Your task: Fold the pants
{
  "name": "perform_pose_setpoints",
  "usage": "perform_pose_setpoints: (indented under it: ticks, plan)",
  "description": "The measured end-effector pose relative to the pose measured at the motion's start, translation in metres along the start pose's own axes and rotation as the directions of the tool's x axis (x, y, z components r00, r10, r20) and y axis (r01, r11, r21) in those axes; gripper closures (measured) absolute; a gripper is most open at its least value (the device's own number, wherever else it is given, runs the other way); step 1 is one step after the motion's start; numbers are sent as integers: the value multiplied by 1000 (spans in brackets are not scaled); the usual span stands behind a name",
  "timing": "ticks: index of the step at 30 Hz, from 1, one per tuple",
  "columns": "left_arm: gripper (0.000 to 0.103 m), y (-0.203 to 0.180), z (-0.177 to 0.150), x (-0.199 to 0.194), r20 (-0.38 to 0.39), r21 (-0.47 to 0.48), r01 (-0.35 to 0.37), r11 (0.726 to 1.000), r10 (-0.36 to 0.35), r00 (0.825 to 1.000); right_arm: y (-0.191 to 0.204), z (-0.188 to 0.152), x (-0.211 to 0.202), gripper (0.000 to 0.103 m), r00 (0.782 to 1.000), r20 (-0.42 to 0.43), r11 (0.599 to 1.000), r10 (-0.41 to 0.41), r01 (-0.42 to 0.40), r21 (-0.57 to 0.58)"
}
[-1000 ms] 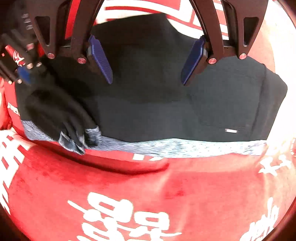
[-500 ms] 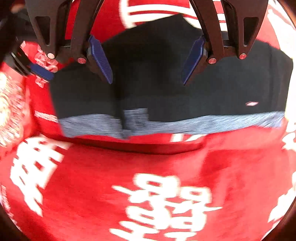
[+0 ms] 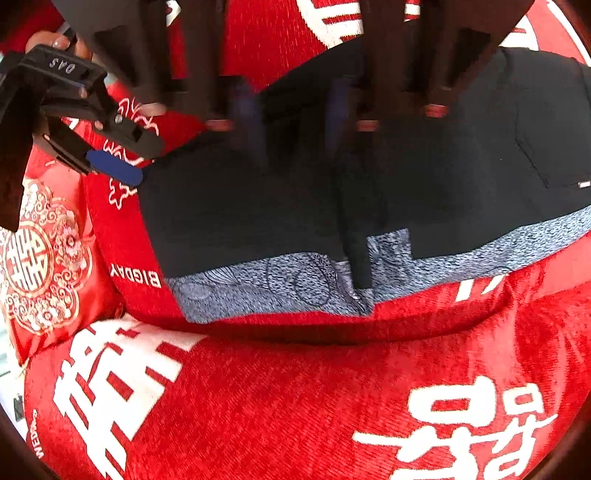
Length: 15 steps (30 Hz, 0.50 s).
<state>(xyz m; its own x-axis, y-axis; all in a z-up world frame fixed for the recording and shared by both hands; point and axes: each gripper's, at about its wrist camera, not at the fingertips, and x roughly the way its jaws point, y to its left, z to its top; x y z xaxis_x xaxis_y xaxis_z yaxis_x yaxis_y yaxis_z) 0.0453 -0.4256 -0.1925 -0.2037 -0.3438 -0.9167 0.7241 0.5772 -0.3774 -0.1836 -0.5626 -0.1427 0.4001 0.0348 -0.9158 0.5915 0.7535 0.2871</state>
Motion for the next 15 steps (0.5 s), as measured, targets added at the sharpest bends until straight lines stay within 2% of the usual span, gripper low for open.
perform_pose_setpoints:
  ticks: [1,3,6,10,15]
  plan:
    - [98,-2,0,-3,-6,0,16,1000,-16,1000,0,0,1,47,1000,-3,1000,2,-2,2]
    - [98,-6,-2,-15,11,22,34,999,-35,999,0,3,2,52,1000,-10,1000,17,-17,18]
    - [98,-7,-14,-26,24,83,-35,996,33,999,-7,2,-4,53,999,-12,998,37,-36,52]
    - [98,18,-36,-2,-46,7,-39,999,40,998,-11,-1,-1,53,999,-31,997,41,-39,64]
    - [98,15,-46,2,0,-13,-56,998,56,998,-13,7,-4,53,1000,-10,998,28,-27,50]
